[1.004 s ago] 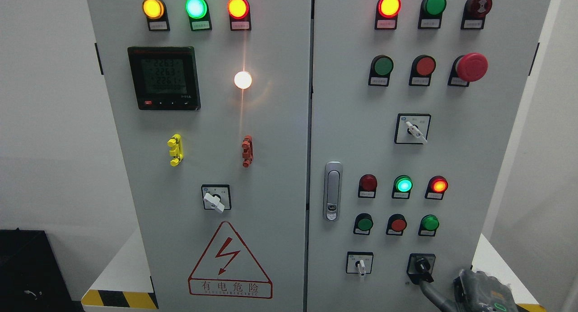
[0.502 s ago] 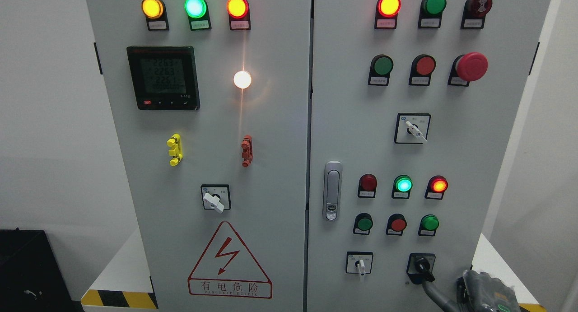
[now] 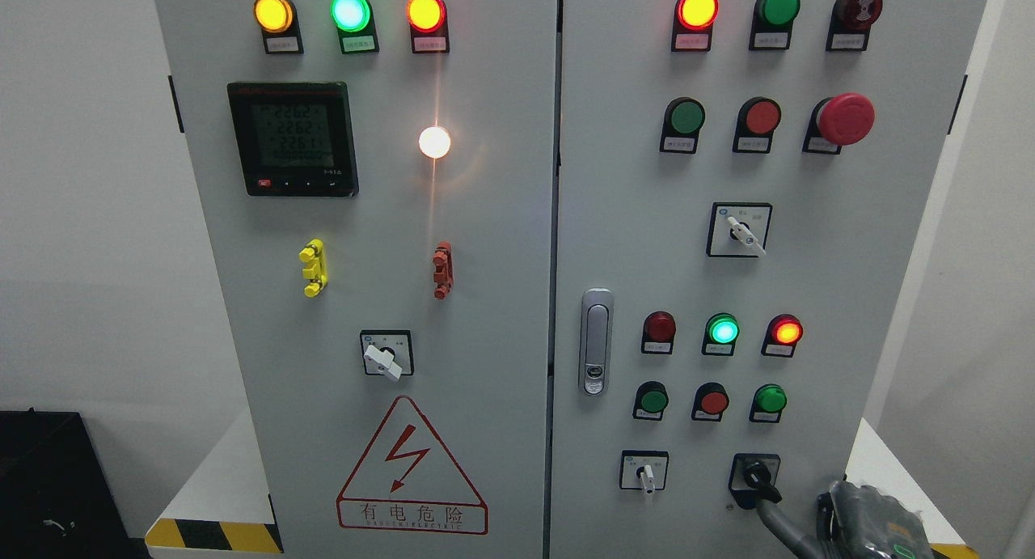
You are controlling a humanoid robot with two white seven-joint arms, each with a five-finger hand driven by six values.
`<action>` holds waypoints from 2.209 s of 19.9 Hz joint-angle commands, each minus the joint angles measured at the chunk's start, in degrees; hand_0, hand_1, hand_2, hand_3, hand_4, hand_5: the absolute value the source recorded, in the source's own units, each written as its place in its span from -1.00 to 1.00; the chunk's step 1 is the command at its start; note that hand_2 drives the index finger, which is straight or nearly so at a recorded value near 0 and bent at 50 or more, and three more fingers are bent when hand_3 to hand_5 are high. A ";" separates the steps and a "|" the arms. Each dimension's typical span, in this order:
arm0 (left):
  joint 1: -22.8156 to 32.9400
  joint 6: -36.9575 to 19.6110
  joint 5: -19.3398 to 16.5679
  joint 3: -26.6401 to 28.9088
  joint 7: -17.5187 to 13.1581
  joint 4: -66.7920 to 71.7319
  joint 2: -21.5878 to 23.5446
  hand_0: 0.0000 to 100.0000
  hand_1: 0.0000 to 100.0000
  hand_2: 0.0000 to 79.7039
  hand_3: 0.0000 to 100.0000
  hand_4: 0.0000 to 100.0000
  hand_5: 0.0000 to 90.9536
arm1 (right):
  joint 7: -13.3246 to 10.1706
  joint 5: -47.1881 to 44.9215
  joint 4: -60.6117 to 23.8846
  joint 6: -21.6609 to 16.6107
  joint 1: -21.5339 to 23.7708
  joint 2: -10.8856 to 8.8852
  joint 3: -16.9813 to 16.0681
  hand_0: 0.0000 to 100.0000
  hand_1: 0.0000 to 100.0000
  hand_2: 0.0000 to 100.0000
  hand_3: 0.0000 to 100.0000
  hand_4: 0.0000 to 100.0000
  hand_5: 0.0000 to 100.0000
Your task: Flip black knob to close circuit
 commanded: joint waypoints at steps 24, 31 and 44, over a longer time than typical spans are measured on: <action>0.00 0.00 0.00 0.00 0.04 0.00 0.00 -0.76 0.11 -1.00 -1.00 -1.00 -1.00 | -9.73 -25.71 -8.86 -4.87 13.59 0.17 8.74 -1.00 -0.92 0.31 0.87 0.66 0.50; 0.00 0.00 0.00 0.00 0.04 0.00 0.00 -0.76 0.11 -1.00 -1.00 -1.00 -1.00 | -12.71 -41.26 -15.11 -4.69 22.73 -0.18 12.09 -1.00 -0.87 -0.28 0.29 0.22 0.03; 0.00 0.00 0.00 0.00 0.04 0.00 0.00 -0.76 0.11 -1.00 -1.00 -1.00 -1.00 | -17.91 -82.04 -21.26 -11.10 36.36 -1.15 15.87 -1.00 -0.97 -0.98 -0.66 -0.74 -0.93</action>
